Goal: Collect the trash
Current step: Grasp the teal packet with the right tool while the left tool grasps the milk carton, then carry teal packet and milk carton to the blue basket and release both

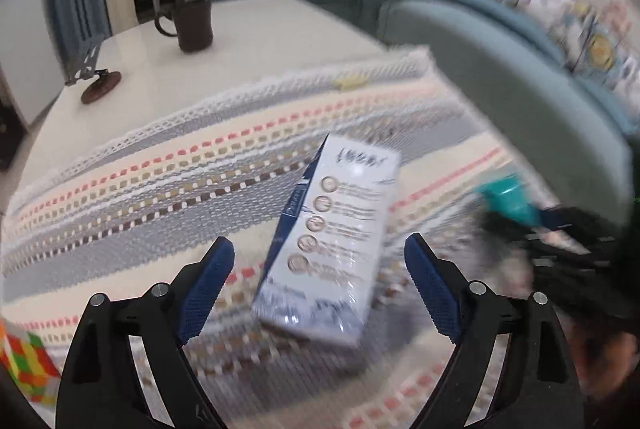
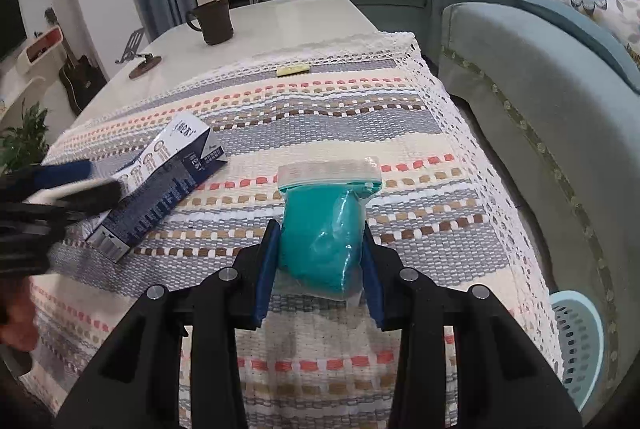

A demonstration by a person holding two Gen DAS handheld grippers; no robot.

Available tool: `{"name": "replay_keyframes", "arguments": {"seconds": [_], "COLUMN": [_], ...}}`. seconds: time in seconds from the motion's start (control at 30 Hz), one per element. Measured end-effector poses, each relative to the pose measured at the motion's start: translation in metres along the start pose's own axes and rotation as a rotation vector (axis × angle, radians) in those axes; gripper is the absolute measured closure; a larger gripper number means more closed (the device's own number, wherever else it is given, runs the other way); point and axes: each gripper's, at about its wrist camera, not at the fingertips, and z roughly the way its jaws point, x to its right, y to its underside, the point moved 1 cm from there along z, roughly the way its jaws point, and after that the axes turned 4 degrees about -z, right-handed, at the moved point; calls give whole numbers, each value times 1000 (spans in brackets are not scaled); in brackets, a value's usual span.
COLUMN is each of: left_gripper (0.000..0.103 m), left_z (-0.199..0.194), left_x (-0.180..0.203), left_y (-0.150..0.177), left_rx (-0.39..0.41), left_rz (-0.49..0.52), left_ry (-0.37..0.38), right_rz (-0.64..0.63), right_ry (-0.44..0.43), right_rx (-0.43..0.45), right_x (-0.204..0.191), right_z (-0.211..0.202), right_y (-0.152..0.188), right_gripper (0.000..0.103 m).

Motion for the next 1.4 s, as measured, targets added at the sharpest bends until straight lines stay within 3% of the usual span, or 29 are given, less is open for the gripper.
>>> {"name": "replay_keyframes", "arguments": {"seconds": [0.07,0.1,0.13,0.27,0.5,0.73,0.9,1.13,1.23,1.33,1.4], "left_gripper": [22,33,35,45,46,46,46,45,45,37,37], "left_z": [18,27,32,31,-36,-99,-99,-48,-25,-16,-17], "left_x": [6,9,10,15,52,166,253,339,352,353,352], "left_y": [-2,-3,-4,-7,-12,-17,-4,29,42,51,54], "left_rx": [-76,-109,-123,-106,44,145,114,-24,-76,-97,-99], "left_rz": [31,33,26,-15,-79,14,67,103,114,121,120], "left_ry": [-48,-67,-69,-74,45,218,321,397,415,400,396], "right_rz": [8,7,9,18,88,184,287,447,508,535,534], "right_ry": [-7,-8,-11,-17,-24,79,175,225,221,238,245], "right_rx": [4,8,11,30,126,175,121,-59,-98,-116,-112], "right_x": [2,4,5,10,46,119,183,259,278,289,288], "right_z": [-2,-3,-5,-16,-86,-166,-188,-160,-150,-147,-152], "right_y": [0,-1,-1,-4,-9,29,70,136,154,163,168], "right_gripper": [68,68,68,68,68,68,68,67,64,48,48]}}
